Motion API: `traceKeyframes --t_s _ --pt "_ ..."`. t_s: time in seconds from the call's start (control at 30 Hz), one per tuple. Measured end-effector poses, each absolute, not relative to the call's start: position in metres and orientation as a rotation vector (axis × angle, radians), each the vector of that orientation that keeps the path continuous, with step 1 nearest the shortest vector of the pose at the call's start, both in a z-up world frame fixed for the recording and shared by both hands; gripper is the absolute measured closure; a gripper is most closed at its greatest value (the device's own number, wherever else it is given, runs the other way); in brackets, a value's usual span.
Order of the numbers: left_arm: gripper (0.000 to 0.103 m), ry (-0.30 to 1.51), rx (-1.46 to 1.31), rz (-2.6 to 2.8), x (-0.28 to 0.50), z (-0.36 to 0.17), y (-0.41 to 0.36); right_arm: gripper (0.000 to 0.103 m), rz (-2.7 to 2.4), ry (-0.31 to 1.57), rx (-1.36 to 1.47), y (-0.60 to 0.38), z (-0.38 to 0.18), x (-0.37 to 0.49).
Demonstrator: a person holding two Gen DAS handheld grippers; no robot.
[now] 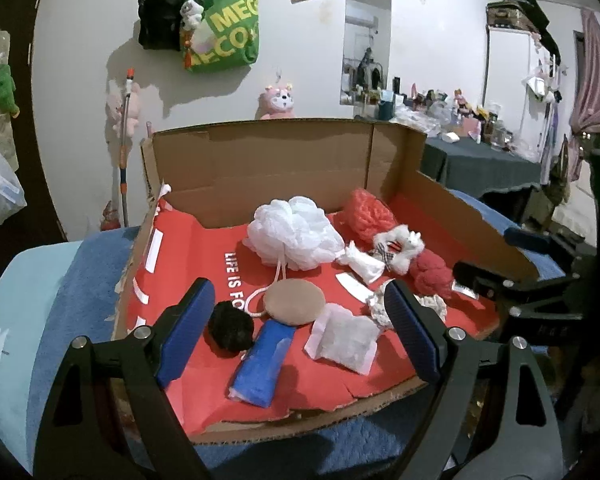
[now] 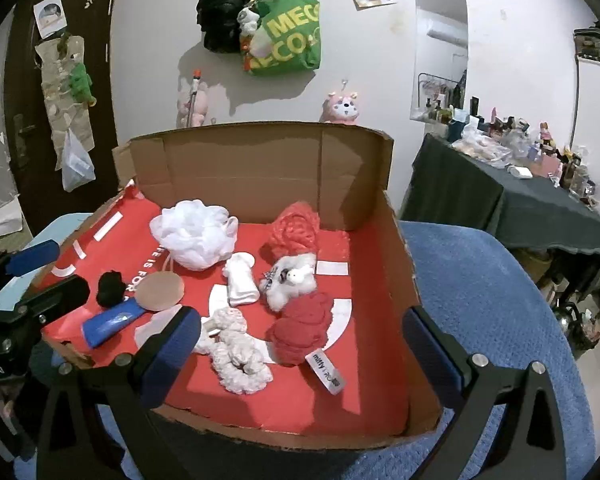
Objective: Organize soft objects
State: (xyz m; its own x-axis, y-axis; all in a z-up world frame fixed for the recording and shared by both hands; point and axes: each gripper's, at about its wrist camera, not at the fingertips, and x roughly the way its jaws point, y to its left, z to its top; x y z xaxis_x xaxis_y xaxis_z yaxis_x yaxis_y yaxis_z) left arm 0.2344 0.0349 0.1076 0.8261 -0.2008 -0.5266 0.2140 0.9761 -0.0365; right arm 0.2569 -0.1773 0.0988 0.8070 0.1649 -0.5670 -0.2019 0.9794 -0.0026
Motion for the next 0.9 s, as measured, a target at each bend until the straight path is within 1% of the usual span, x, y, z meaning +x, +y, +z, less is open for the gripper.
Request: traceKeyframes --t_s 0.2,0.47,0.9 --pt "0.016 0.545 0.011 -0.203 0.241 0.098 0.034 0.000 0.201 0.612 -0.057 -0.176 0.084 0.265" --pt "0.016 0.530 0.033 -0.159 0.240 0.089 0.032 0.000 0.187 0.606 -0.070 -0.172 0.078 0.262" --pt "0.016 0.587 0.012 -0.148 0.248 0.072 0.033 0.000 0.166 0.611 -0.069 -0.170 0.072 0.263"
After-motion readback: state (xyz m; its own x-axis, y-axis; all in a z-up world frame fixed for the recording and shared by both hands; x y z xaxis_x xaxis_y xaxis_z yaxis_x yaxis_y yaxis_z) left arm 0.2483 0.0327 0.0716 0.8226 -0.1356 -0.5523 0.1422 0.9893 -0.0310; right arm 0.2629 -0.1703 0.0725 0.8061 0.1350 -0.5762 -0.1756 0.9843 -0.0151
